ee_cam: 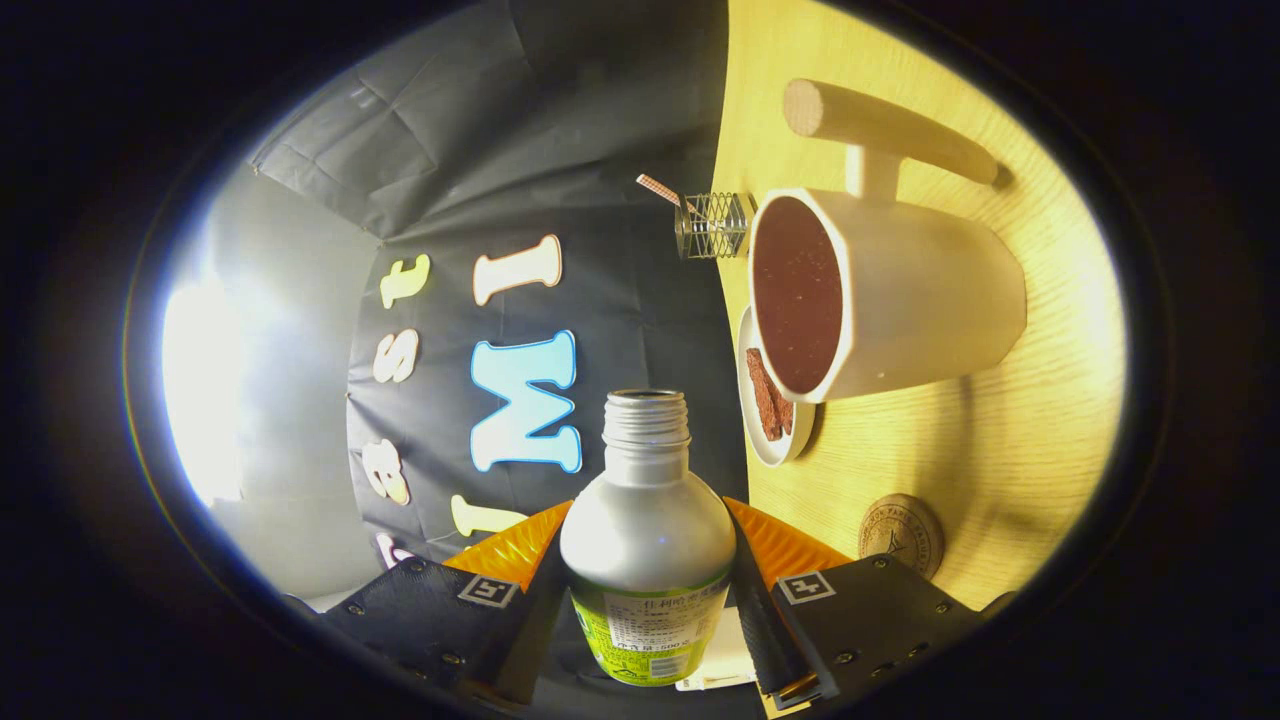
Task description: Take the bottle from table, then pour the juice into the cup, finally place the bottle on the coaster
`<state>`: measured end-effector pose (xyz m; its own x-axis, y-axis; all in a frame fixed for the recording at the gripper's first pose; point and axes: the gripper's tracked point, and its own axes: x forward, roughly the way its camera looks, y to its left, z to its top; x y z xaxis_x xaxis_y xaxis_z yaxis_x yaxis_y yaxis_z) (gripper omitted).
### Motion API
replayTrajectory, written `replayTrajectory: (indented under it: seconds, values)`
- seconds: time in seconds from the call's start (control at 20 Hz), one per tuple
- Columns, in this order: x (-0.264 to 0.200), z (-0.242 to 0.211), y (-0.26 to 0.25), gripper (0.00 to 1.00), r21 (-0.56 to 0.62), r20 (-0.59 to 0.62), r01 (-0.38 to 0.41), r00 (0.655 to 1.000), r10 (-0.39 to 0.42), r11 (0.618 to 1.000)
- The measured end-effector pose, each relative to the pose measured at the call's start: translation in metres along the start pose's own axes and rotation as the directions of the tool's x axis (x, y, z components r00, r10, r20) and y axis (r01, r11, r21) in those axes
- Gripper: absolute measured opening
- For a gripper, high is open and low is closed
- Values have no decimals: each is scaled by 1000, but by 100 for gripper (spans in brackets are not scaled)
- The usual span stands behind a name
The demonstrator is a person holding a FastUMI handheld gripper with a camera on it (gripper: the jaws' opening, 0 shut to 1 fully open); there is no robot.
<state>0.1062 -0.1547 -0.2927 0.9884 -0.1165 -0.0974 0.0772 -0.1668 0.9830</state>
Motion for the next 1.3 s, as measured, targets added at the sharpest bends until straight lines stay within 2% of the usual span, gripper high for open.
replayTrajectory:
  seconds: [0.75,1.3]
  values:
    - [7,6,-3,79,111,32,-6,999,2,994]
    - [9,5,-1,79,126,39,0,999,-5,992]
